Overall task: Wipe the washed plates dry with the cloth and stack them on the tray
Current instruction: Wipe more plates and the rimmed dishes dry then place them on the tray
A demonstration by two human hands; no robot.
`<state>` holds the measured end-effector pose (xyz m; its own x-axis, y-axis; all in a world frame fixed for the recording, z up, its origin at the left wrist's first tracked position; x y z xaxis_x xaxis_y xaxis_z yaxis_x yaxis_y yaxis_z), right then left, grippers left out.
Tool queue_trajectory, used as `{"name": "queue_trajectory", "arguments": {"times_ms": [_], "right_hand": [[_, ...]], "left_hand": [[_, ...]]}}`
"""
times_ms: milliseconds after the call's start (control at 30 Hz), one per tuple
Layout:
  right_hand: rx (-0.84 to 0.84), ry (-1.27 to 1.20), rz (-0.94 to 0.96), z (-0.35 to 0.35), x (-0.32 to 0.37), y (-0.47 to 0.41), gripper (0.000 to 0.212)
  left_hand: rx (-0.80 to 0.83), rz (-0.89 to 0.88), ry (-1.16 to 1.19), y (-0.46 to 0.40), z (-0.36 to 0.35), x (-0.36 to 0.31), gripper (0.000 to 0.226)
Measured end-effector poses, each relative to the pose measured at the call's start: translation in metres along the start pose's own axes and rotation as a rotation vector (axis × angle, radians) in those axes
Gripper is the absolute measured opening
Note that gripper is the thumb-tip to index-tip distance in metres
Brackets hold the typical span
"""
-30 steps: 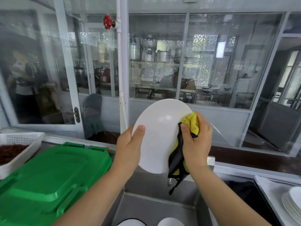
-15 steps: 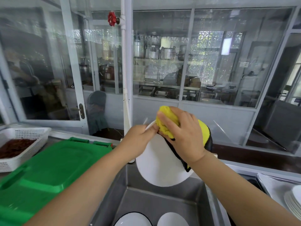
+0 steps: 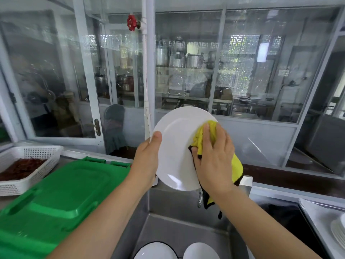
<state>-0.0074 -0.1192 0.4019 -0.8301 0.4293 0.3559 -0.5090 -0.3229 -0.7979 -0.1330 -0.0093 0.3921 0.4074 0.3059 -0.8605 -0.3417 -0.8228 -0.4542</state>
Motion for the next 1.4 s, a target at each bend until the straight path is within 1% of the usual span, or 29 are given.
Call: {"name": "queue_trajectory", "arguments": {"times_ms": [100, 233, 300, 400, 467, 533, 567, 600, 667, 767, 833, 867, 933, 1000, 1033, 1100, 1167, 1200, 1267, 1300, 1333, 1367, 1400], "right_hand": [[0.044, -0.044, 0.129, -0.002, 0.022, 0.005, 0.059], [0.106, -0.097, 0.382, -0.008, 0.045, 0.032, 0.055], [0.118, -0.121, 0.473, -0.014, 0.042, 0.044, 0.053], [0.08, -0.124, 0.602, -0.02, 0.024, 0.057, 0.053], [0.054, -0.117, 0.637, -0.022, 0.007, 0.061, 0.056], [0.027, -0.122, 0.607, -0.022, -0.012, 0.058, 0.06], [0.017, -0.132, 0.57, -0.021, -0.021, 0.054, 0.06], [0.004, -0.15, 0.52, -0.019, -0.028, 0.049, 0.055], [-0.01, -0.177, 0.375, -0.013, -0.038, 0.032, 0.045], [0.001, -0.198, 0.152, -0.005, -0.045, 0.004, 0.048], [0.069, -0.328, -0.016, 0.0, -0.047, -0.013, 0.056], [0.115, -0.431, -0.09, 0.002, -0.048, -0.02, 0.055], [0.207, -0.645, -0.217, 0.005, -0.048, -0.031, 0.042], [0.343, -0.863, -0.405, 0.003, -0.049, -0.032, 0.029], [0.402, -0.941, -0.493, 0.001, -0.05, -0.031, 0.026], [0.442, -1.004, -0.592, -0.002, -0.051, -0.026, 0.022], [0.409, -1.045, -0.608, -0.002, -0.049, -0.024, 0.022], [0.371, -1.058, -0.589, -0.001, -0.046, -0.023, 0.026], [0.286, -1.029, -0.519, 0.001, -0.043, -0.018, 0.036], [0.245, -0.972, -0.468, 0.002, -0.041, -0.015, 0.039], [0.205, -0.893, -0.399, 0.004, -0.037, -0.01, 0.042], [0.157, -0.795, -0.309, 0.006, -0.033, -0.005, 0.043], [0.094, -0.678, -0.196, 0.009, -0.029, -0.001, 0.043]], "left_hand": [[-0.042, 0.028, 0.055, -0.001, -0.007, 0.003, 0.029], [-0.09, 0.058, 0.125, -0.002, -0.01, 0.005, 0.034], [-0.121, 0.068, 0.154, -0.001, -0.006, 0.008, 0.035], [-0.135, 0.1, 0.211, -0.002, -0.001, 0.012, 0.033], [-0.162, 0.095, 0.21, -0.003, 0.004, 0.012, 0.029], [-0.177, 0.076, 0.177, -0.006, 0.012, 0.013, 0.028], [-0.176, 0.068, 0.158, -0.006, 0.015, 0.013, 0.028], [-0.172, 0.062, 0.137, -0.007, 0.018, 0.013, 0.028], [-0.163, 0.065, 0.091, -0.008, 0.021, 0.014, 0.03], [-0.156, 0.082, 0.07, -0.006, 0.022, 0.018, 0.03], [-0.147, 0.081, 0.078, -0.004, 0.02, 0.02, 0.029], [-0.144, 0.078, 0.086, -0.003, 0.019, 0.021, 0.029], [-0.15, 0.081, 0.113, -0.005, 0.017, 0.023, 0.029], [-0.149, 0.083, 0.097, -0.007, 0.016, 0.026, 0.029], [-0.144, 0.086, 0.068, -0.008, 0.016, 0.028, 0.029], [-0.137, 0.103, -0.016, -0.013, 0.018, 0.032, 0.027], [-0.119, 0.124, -0.092, -0.018, 0.019, 0.035, 0.027], [-0.103, 0.129, -0.152, -0.018, 0.018, 0.035, 0.031], [-0.101, 0.098, -0.309, -0.017, 0.016, 0.034, 0.041], [-0.116, 0.076, -0.34, -0.015, 0.012, 0.032, 0.041], [-0.118, 0.068, -0.315, -0.01, 0.007, 0.031, 0.035], [-0.104, 0.093, -0.223, -0.005, -0.001, 0.029, 0.028], [-0.092, 0.154, -0.089, -0.001, -0.01, 0.026, 0.027]]}}
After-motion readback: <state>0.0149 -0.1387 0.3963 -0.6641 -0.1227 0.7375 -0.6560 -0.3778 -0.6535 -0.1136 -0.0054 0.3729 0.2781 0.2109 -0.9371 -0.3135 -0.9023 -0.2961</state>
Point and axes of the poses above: each hand's wrist, its own y-axis away from the middle knuckle, its own z-axis out of the back of the hand, x = y × z, the point moved 4 cm from there along -y, towards the middle knuckle, and after that the axes turned 13 degrees about -z, right-handed, at the moved point
